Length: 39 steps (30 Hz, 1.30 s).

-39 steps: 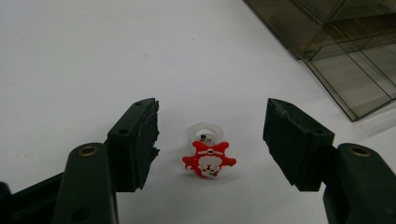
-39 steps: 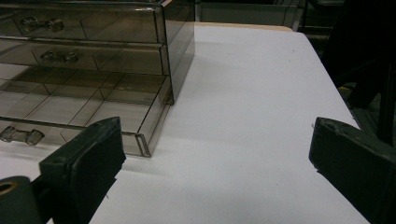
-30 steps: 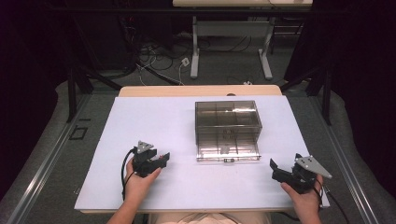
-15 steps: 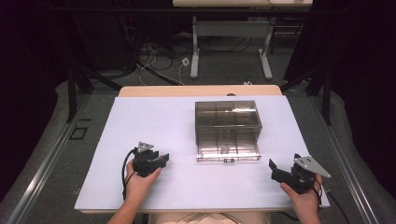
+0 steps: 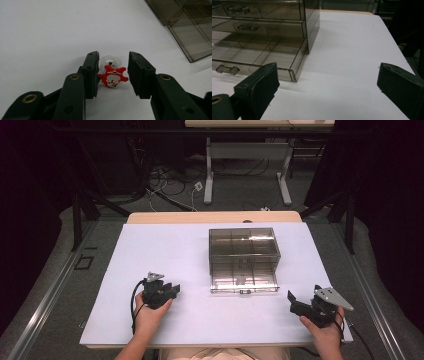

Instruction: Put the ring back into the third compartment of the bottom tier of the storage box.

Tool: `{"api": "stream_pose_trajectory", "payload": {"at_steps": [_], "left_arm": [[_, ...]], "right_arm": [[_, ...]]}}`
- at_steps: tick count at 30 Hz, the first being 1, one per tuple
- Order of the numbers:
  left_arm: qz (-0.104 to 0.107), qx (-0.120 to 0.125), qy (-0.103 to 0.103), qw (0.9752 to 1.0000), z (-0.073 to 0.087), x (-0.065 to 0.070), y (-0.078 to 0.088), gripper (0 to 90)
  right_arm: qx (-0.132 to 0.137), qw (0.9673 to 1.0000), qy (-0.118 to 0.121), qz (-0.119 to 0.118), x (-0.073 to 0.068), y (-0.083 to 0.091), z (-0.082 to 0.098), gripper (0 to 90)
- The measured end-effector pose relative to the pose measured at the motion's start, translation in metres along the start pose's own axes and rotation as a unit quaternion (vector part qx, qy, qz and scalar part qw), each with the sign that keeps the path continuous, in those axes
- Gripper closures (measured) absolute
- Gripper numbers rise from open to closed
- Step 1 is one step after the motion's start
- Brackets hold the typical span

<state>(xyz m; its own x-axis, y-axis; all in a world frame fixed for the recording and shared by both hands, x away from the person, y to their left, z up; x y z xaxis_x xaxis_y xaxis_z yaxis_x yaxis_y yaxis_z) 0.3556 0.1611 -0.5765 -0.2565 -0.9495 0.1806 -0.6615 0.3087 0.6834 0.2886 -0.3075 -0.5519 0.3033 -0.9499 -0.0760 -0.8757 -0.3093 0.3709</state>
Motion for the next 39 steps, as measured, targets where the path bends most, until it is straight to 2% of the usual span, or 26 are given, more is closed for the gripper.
{"api": "stream_pose_trajectory", "payload": {"at_steps": [1, 12, 26, 27, 39], "left_arm": [[0.002, 0.000, 0.006, 1.0000, -0.0003, -0.0008, 0.0000, 62.0], [0.008, -0.004, 0.010, 0.9999, -0.0008, -0.0025, -0.0001, 66.7], [0.000, -0.002, -0.001, 1.0000, -0.0019, -0.0022, 0.0015, 71.6], [0.001, -0.001, -0.001, 1.0000, -0.0021, -0.0023, 0.0023, 74.2], [0.001, 0.000, -0.003, 1.0000, -0.0026, -0.0023, 0.0032, 74.5]], "right_arm": [[0.000, 1.0000, -0.001, 0.001, -0.0003, -0.0005, 0.0001, 3.5], [-0.004, 1.0000, 0.001, -0.002, -0.0018, -0.0016, 0.0006, 3.6], [-0.006, 1.0000, 0.002, -0.002, -0.0019, -0.0017, 0.0009, 3.7], [-0.006, 1.0000, 0.001, -0.002, -0.0022, -0.0018, 0.0010, 3.7], [-0.007, 1.0000, 0.002, -0.003, -0.0015, -0.0017, 0.0009, 3.7]]}}
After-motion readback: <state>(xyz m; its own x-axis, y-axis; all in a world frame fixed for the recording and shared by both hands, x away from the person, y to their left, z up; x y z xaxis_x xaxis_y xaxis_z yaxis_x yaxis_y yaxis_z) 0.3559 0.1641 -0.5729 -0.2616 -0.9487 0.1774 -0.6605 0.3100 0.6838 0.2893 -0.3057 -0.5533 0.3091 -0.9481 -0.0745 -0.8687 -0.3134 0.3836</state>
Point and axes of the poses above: each handheld gripper's, and its own axes: y roughly backward along the jaws, z roughly out of its underside, x roughly to its right, the point moved 2 cm from there along -y, roughly forward along the jaws, and after that the axes turned 8 degrees about -z, right-handed, at the moved point
